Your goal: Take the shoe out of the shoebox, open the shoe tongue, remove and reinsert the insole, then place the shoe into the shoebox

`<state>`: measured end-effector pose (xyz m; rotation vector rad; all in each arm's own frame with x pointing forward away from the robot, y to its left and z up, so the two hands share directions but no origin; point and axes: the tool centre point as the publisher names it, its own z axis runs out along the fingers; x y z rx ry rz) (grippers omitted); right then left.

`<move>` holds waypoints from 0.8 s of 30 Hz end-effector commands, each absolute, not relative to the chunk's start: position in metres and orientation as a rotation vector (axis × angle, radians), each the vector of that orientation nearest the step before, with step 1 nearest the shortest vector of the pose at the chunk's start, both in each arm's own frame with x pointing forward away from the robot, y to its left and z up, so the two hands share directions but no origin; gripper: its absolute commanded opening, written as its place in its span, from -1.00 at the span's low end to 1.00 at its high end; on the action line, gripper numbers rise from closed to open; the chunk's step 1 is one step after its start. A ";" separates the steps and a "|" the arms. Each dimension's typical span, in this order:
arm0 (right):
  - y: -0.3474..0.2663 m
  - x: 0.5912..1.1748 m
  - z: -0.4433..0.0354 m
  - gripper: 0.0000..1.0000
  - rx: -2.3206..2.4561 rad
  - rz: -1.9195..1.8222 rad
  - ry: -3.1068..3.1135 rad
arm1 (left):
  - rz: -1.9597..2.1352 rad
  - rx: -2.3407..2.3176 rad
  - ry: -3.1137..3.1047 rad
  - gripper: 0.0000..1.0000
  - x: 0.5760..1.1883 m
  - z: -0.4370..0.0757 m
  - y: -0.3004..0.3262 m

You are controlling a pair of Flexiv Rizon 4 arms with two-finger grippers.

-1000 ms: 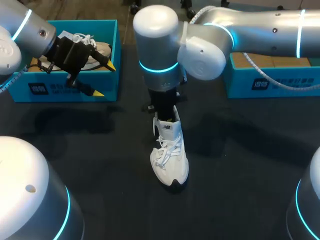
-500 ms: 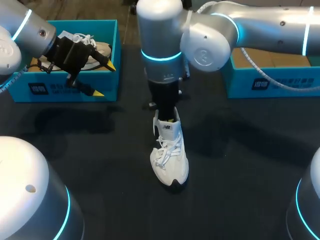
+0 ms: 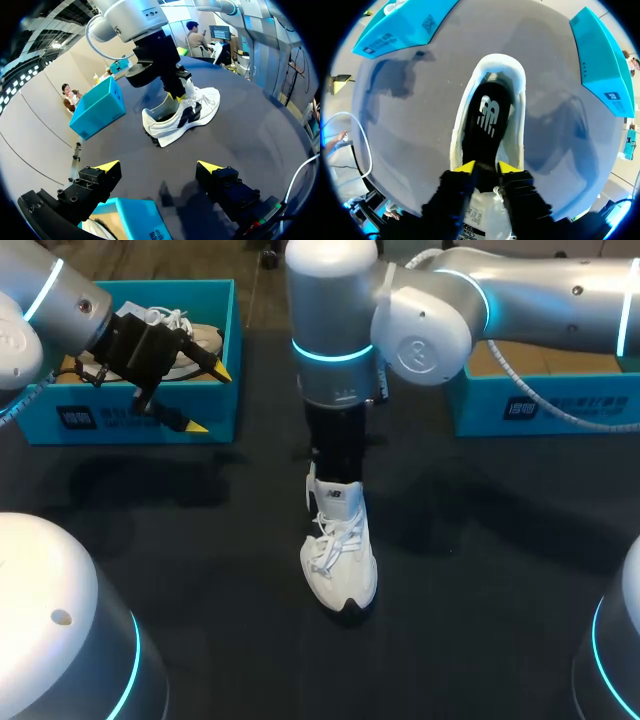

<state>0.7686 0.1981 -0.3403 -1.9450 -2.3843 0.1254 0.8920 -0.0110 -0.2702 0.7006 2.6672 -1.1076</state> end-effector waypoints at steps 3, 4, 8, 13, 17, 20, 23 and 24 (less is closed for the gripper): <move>0.197 0.768 -0.342 1.00 -1.948 0.118 -2.383 | -1.102 0.700 2.669 1.00 0.891 -0.270 -0.011; 0.198 0.768 -0.343 1.00 -1.948 0.117 -2.384 | -1.102 0.700 2.669 1.00 0.891 -0.270 -0.011; 0.198 0.768 -0.346 1.00 -1.945 0.113 -2.383 | -1.102 0.700 2.669 1.00 0.891 -0.270 -0.011; 0.199 0.768 -0.353 1.00 -1.919 0.104 -2.373 | -1.102 0.700 2.669 1.00 0.891 -0.270 -0.011; 0.199 0.767 -0.356 1.00 -1.912 0.105 -2.365 | -1.102 0.700 2.669 1.00 0.891 -0.270 -0.011; 0.200 0.766 -0.352 1.00 -1.918 0.107 -2.369 | -1.102 0.700 2.669 1.00 0.891 -0.270 -0.011; 0.199 0.765 -0.347 1.00 -1.922 0.116 -2.377 | -1.102 0.700 2.669 1.00 0.891 -0.270 -0.011; 0.198 0.765 -0.346 1.00 -1.923 0.118 -2.378 | -1.102 0.700 2.669 1.00 0.891 -0.270 -0.011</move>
